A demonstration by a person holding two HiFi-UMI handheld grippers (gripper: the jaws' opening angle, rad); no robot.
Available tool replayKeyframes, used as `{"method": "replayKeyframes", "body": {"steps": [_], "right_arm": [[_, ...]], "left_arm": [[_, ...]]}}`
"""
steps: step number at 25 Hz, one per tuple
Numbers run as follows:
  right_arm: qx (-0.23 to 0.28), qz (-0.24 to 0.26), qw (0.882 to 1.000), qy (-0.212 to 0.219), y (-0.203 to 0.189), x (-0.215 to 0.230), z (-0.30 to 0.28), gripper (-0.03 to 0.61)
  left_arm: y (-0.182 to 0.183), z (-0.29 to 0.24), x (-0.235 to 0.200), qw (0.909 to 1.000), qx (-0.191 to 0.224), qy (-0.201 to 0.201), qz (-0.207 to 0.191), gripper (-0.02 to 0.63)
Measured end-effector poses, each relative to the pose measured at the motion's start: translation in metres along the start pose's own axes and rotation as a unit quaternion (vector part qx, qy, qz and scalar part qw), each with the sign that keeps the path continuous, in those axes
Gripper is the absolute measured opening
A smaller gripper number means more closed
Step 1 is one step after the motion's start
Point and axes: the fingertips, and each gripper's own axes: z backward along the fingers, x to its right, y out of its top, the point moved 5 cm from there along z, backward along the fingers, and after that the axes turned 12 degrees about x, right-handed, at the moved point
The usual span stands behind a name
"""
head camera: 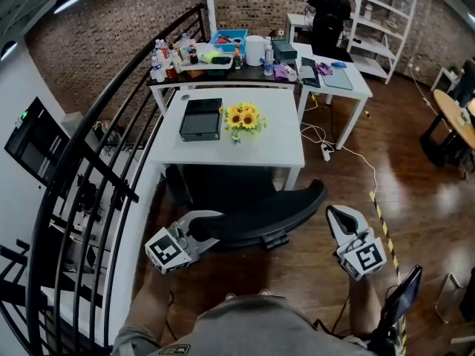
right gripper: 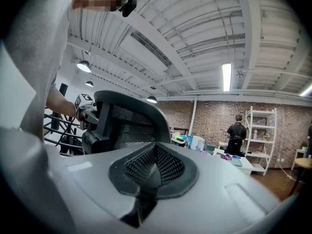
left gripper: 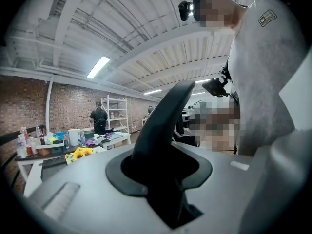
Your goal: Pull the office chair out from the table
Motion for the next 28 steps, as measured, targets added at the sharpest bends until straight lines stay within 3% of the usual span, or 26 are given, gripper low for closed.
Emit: {"method": "replayKeyframes", "body": {"steps": [6, 12, 19, 28], "right_arm": [[-0.011, -0.011, 1.000, 0.019, -0.008, 0.008, -0.007, 0.015], [-0.013, -0.014, 0.999, 0.050, -0.007, 0.004, -0.025, 0.052], [-0.012, -0.027, 0.994, 0.102, -0.008, -0.018, -0.049, 0.107], [-0.009, -0.045, 0.987, 0.152, -0.008, -0.056, -0.075, 0.115]], "left_arm": [[0.000, 0.009, -0.004, 0.9993, 0.019, -0.021, 0.026, 0.103], [-0.002, 0.038, -0.016, 0.9985, -0.004, -0.040, 0.038, 0.103], [-0.003, 0.080, -0.040, 0.9942, -0.018, -0.081, 0.068, 0.103], [-0.008, 0.129, -0.088, 0.9844, -0.026, -0.127, 0.119, 0.118]]}}
